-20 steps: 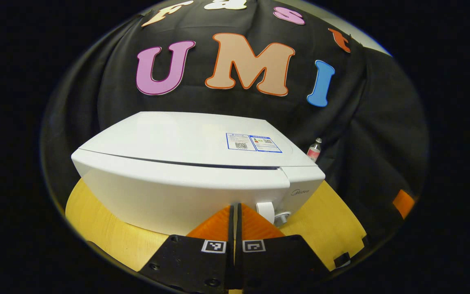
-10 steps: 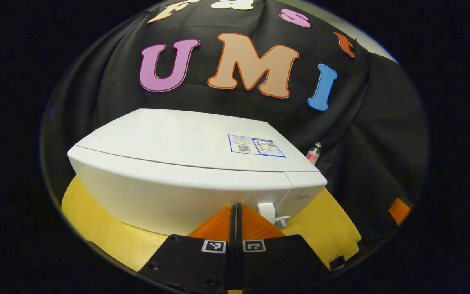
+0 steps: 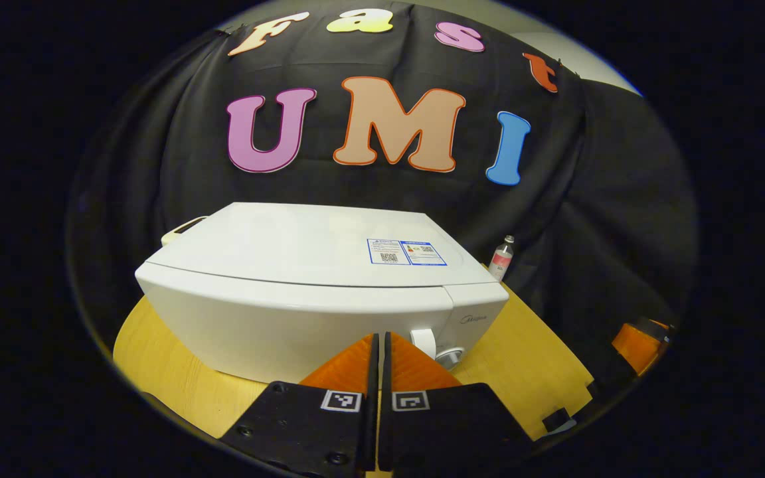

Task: Open the microwave oven with the left hand, put the food in, and close the microwave oven.

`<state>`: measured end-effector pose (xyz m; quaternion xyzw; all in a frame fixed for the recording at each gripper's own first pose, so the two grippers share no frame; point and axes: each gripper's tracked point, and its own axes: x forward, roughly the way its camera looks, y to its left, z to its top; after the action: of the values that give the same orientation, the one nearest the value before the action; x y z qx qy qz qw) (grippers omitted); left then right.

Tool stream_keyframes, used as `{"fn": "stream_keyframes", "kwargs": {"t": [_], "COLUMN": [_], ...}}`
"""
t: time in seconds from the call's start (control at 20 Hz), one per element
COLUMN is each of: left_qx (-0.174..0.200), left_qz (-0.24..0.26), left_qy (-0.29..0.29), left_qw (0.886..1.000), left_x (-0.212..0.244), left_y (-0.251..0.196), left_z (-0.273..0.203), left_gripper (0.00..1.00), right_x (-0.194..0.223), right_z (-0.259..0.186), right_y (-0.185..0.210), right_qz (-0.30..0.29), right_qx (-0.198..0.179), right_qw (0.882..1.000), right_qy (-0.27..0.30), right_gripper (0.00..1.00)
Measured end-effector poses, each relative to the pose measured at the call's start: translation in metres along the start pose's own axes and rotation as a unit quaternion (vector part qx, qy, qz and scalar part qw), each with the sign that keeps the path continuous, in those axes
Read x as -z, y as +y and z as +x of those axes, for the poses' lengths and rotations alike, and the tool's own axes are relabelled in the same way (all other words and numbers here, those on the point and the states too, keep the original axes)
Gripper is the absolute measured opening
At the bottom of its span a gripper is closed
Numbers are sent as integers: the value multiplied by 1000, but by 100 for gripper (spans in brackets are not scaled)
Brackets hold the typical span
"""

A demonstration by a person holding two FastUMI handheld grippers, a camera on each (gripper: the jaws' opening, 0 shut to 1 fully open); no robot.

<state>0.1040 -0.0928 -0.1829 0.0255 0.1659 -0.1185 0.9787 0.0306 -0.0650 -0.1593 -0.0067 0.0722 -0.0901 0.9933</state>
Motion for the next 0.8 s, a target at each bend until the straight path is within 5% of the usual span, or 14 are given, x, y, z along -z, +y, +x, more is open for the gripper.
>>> {"fn": "stream_keyframes", "kwargs": {"t": [0.1,0.15,0.2,0.25,0.35,0.8], "left_qx": [-3,-2,1,-4,-25,-125], "left_qz": [1,3,6,11,20,-28], "left_qy": [-5,-7,-6,-5,-11,-33], "left_qw": [1000,1000,1000,1000,999,991], "left_x": [-1,0,2,3,2,6], "left_y": [3,4,3,6,15,52], "left_z": [-15,-23,-30,-37,-51,-90], "left_gripper": [6,24,33,60,97,97], "right_x": [2,3,3,5,5,-6], "right_z": [0,0,0,1,0,-5], "right_y": [1,2,2,2,1,5], "right_qz": [-1,-1,-2,-2,-3,-19], "right_qx": [-4,-6,-7,-9,-13,-34], "right_qw": [1000,1000,1000,1000,1000,999], "right_qy": [1,3,4,5,7,-14], "right_gripper": [92,92,92,92,92,99]}}
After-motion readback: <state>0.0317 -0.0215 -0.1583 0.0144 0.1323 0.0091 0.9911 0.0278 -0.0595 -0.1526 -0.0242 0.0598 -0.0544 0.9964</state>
